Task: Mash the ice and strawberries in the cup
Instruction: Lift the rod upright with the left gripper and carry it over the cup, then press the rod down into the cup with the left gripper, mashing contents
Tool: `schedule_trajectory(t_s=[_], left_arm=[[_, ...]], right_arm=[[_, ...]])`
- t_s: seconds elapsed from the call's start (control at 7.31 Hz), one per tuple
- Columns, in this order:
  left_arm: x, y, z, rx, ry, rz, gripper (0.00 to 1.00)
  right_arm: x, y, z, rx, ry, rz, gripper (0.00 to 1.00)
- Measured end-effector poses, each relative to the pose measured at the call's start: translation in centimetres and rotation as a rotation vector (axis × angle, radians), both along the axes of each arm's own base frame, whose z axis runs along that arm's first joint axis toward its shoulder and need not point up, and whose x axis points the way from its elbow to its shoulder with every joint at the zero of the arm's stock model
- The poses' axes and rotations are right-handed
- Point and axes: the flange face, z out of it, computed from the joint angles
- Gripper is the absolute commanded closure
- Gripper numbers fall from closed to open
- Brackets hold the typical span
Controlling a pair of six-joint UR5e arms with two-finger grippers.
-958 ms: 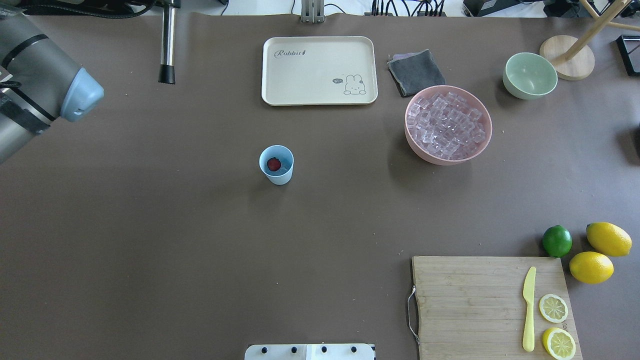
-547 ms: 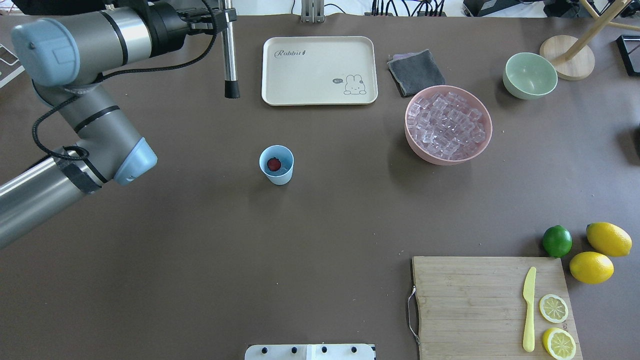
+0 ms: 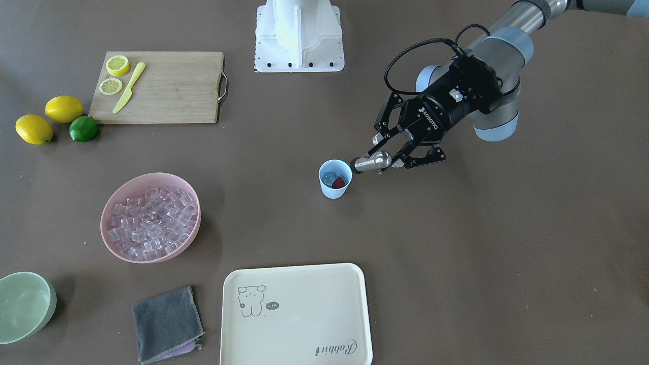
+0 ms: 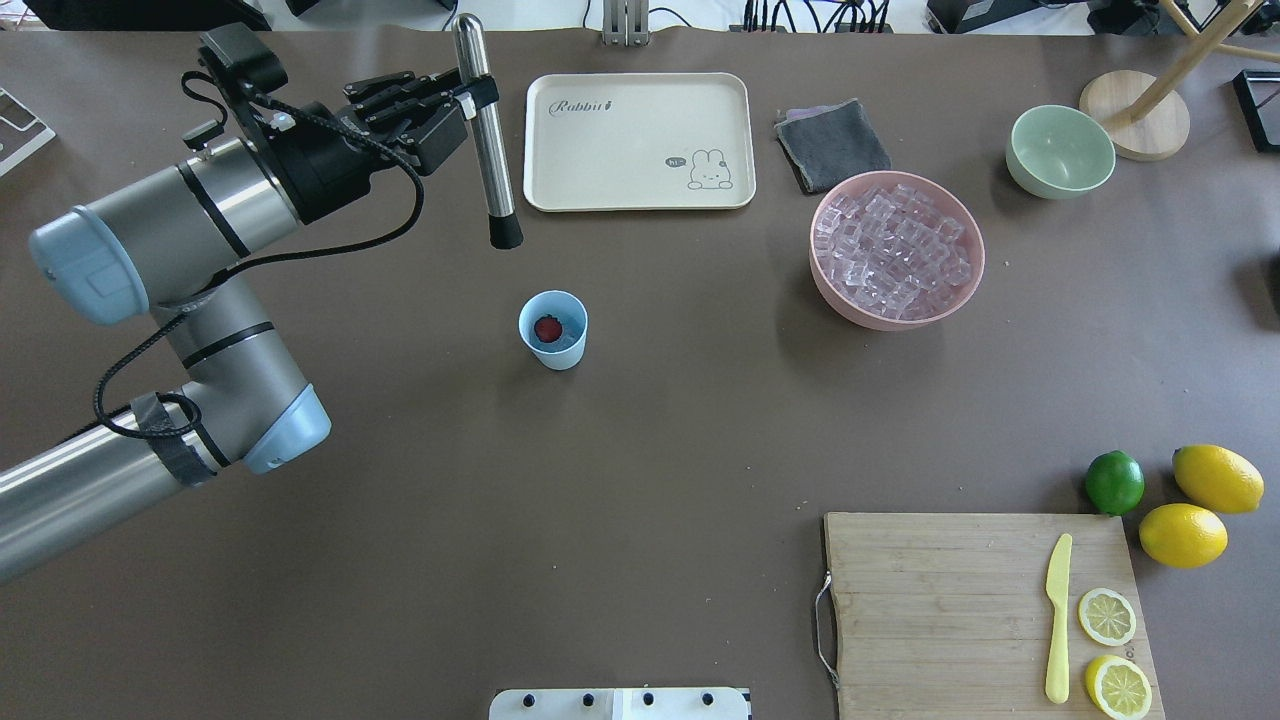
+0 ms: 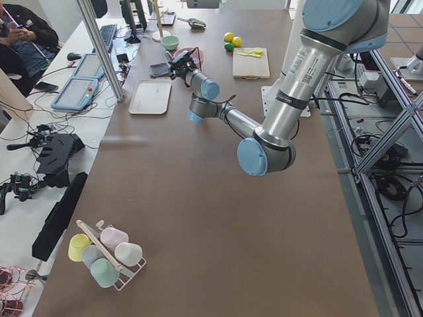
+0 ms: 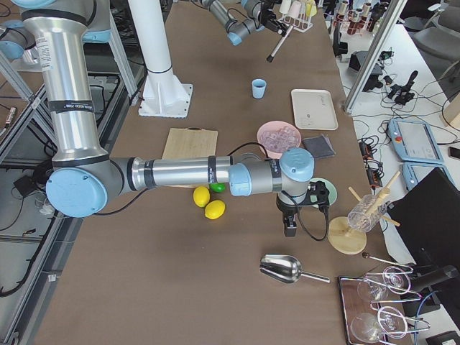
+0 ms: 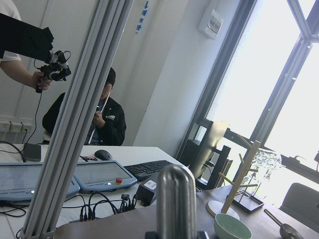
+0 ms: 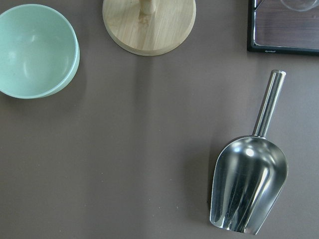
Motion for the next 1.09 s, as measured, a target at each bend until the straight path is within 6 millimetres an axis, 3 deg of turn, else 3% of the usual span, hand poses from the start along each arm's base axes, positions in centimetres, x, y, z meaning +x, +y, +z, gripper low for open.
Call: schedule_trajectory(t_s=[0.14, 0.41, 0.68, 1.09], left_arm=[[1.8, 1.2, 0.2, 0.038, 0.005, -0.024, 1.00], [4.5, 1.9, 0.9, 0.077, -0.020, -0.065, 1.00], [6.2, 2.1, 3.3, 0.117, -0.015, -0.076, 1.00], [9.5, 4.5, 5.9, 0.132, -0.040, -0.062, 1.00]], right_arm=[[-0.2, 0.0, 0.0, -0.001, 0.000, -0.003, 0.00], [-0.5, -0.1, 0.0, -0.003, 0.002, -0.008, 0.00], [-0.4, 0.2, 0.0, -0.002, 0.000, -0.008, 0.00], [-0.3, 0.3, 0.3, -0.006, 0.004, -0.006, 0.00]])
